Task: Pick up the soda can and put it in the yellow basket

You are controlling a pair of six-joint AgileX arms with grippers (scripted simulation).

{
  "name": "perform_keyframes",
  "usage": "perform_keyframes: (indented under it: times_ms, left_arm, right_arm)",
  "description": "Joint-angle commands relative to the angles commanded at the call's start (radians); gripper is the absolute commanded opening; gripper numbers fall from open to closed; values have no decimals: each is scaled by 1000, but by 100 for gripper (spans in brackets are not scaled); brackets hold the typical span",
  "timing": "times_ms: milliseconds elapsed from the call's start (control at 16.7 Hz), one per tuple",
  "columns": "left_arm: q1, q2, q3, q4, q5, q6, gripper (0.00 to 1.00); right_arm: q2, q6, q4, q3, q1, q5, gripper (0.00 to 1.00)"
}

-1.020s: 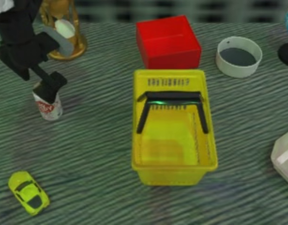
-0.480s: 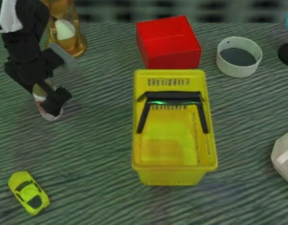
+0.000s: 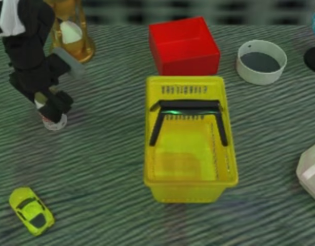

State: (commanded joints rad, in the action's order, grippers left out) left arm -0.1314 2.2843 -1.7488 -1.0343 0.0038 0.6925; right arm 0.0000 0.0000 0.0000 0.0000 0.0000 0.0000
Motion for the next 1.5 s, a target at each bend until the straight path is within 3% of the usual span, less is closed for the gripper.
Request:
perform_keyframes:
  times_ms: [360,1020,1260,1500]
  left_arm:
    - [0,0,0,0,0,0,2]
    - [-1,-2,3,11,9,-2,0]
    - [-24,-8,36,159,127,-54,0]
    - [-58,-19,103,472,347,-163,0]
  right_arm:
    - [0,0,0,0,0,0,100]
    - [0,0,0,0,0,0,100]
    - [0,0,0,0,0,0,100]
    - [0,0,0,0,0,0,100]
